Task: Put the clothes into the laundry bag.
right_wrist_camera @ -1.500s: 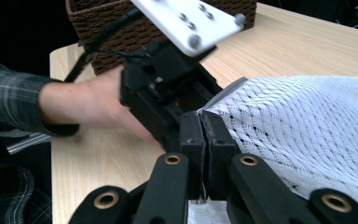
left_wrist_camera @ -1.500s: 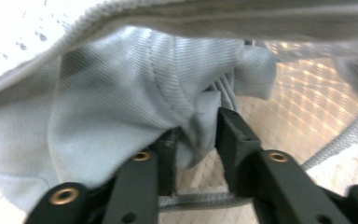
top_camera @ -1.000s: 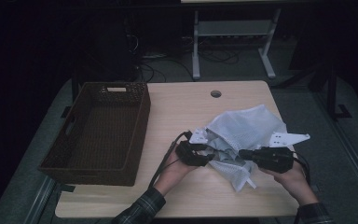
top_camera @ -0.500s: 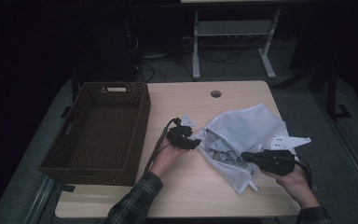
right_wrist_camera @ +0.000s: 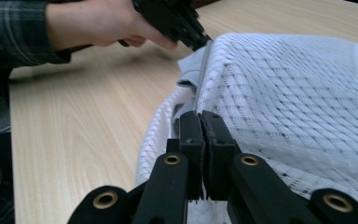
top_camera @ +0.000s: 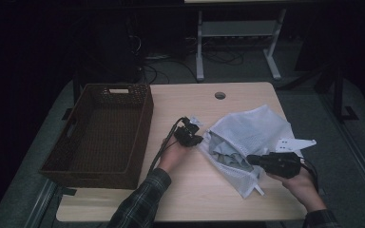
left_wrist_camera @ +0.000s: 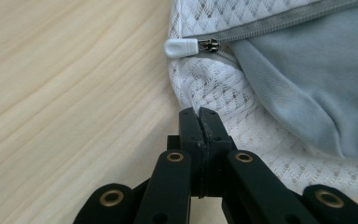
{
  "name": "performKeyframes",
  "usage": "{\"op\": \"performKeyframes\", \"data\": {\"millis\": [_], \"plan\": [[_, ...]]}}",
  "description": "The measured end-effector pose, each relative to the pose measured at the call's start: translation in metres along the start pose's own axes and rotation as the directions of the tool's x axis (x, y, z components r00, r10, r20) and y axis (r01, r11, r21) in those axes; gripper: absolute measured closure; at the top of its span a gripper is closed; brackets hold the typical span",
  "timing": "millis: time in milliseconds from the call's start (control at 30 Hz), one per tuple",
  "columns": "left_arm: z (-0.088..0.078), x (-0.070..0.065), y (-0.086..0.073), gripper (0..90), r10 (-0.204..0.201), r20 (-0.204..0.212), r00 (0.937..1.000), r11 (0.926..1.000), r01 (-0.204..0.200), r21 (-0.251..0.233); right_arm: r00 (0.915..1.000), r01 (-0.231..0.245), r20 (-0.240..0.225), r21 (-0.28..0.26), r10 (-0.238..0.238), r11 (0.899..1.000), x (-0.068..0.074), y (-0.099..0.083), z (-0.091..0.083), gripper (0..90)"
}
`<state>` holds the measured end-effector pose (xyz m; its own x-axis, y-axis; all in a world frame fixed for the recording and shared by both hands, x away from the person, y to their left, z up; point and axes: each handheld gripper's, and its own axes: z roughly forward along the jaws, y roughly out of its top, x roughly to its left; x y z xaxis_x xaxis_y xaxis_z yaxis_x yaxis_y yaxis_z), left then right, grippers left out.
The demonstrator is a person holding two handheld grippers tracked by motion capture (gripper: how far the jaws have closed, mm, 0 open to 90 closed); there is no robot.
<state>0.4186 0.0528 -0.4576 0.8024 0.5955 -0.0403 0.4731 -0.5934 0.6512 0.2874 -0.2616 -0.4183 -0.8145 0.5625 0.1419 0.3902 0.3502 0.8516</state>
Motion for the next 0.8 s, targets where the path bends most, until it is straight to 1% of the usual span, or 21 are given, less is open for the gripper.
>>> {"op": "performKeyframes", "data": {"millis": [33, 67, 100, 267, 367, 433, 467, 533, 633, 733, 800], "plan": [[-0.004, 0.001, -0.002, 90.0, -0.004, 0.004, 1.0000, 1.0000, 0.004, -0.006, 1.0000, 0.001, 0.006, 0.001, -0.001, 1.000, -0.001, 0.000, 0.000, 87.1], [-0.008, 0.001, -0.004, 90.0, -0.019, 0.012, 0.9997, 0.9997, 0.020, -0.016, 1.0000, -0.001, 0.009, 0.005, 0.001, 1.000, -0.002, -0.001, 0.000, 87.2], [-0.010, 0.001, -0.005, 90.0, -0.023, 0.012, 0.9997, 0.9996, 0.023, -0.016, 0.9999, -0.001, 0.014, 0.009, 0.001, 1.000, -0.002, -0.001, 0.000, 87.2], [-0.024, -0.004, -0.019, 90.0, -0.023, 0.005, 0.9997, 0.9994, 0.023, -0.026, 0.9996, -0.001, 0.027, 0.025, 0.001, 1.000, -0.004, -0.002, 0.004, 87.2], [-0.033, -0.007, -0.030, 90.0, -0.042, 0.009, 0.9991, 0.9984, 0.042, -0.037, 0.9992, 0.004, 0.039, 0.043, -0.006, 0.999, -0.005, -0.003, 0.008, 87.2], [-0.039, -0.010, -0.037, 90.0, -0.044, -0.002, 0.9990, 0.9982, 0.044, -0.040, 0.9988, 0.006, 0.048, 0.055, -0.008, 0.998, -0.006, -0.002, 0.011, 87.2], [-0.043, -0.012, -0.041, 90.0, -0.053, -0.006, 0.9986, 0.9978, 0.053, -0.041, 0.9987, 0.007, 0.049, 0.055, -0.010, 0.998, -0.007, -0.002, 0.013, 87.2], [-0.050, -0.015, -0.045, 90.0, -0.049, -0.016, 0.9987, 0.9981, 0.048, -0.037, 0.9982, 0.008, 0.058, 0.065, -0.012, 0.998, -0.009, 0.000, 0.017, 87.1], [-0.061, -0.021, -0.053, 90.0, -0.049, -0.034, 0.9982, 0.9980, 0.048, -0.041, 0.9977, 0.008, 0.067, 0.066, -0.012, 0.998, -0.012, 0.003, 0.022, 87.2], [-0.070, -0.029, -0.064, 90.0, -0.054, -0.034, 0.9980, 0.9980, 0.053, -0.036, 0.9968, 0.010, 0.078, 0.068, -0.015, 0.998, -0.017, 0.007, 0.027, 87.2], [-0.077, -0.034, -0.070, 90.0, -0.048, -0.037, 0.9981, 0.9982, 0.047, -0.039, 0.9968, 0.009, 0.078, 0.063, -0.013, 0.998, -0.021, 0.010, 0.032, 87.2]]}}
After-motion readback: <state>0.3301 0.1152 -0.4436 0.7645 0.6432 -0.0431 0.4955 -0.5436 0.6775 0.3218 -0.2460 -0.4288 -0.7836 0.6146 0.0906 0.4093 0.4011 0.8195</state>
